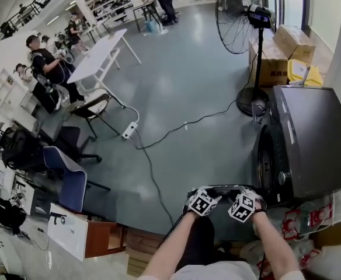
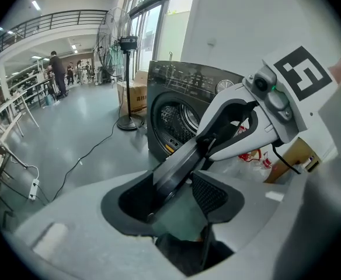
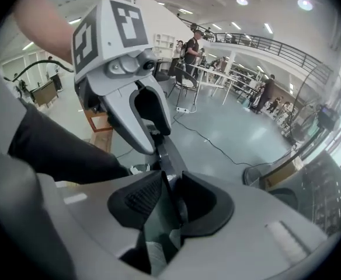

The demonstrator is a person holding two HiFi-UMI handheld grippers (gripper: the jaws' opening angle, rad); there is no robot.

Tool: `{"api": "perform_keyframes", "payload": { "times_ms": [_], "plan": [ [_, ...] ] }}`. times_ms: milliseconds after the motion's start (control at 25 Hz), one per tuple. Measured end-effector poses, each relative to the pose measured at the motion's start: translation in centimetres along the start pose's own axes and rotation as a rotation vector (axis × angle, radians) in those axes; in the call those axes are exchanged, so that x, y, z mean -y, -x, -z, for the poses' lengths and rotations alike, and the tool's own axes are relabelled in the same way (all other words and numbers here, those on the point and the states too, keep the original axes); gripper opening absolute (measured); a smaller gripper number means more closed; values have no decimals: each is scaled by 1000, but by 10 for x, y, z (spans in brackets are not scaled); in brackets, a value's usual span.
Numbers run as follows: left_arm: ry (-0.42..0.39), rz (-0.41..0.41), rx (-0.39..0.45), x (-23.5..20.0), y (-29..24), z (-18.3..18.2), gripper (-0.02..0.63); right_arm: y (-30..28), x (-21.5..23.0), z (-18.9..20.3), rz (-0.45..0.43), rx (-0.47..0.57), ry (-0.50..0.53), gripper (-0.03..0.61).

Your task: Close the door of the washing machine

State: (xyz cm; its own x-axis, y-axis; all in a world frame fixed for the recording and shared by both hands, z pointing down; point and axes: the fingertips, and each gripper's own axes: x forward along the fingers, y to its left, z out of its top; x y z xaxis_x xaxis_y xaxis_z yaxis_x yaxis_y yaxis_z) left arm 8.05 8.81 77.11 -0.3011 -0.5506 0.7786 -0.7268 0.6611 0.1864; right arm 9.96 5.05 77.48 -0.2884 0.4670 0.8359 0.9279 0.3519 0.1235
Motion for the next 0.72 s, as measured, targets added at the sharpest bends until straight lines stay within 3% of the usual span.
{"api": "perform_keyframes", "payload": {
  "times_ms": [280,560,720],
  "plan": [
    [-58,39,-4,-25,-9,-16,209,-8,23,-9,15,-3,-78,106],
    [-131,138,-82,-44,-17,-27,207,-17,40,-15,18,-68,-203,107],
    [-151,185,-106,-47,-26,-34,202,-14,54,-17,42,-99,-331,114]
  ]
}}
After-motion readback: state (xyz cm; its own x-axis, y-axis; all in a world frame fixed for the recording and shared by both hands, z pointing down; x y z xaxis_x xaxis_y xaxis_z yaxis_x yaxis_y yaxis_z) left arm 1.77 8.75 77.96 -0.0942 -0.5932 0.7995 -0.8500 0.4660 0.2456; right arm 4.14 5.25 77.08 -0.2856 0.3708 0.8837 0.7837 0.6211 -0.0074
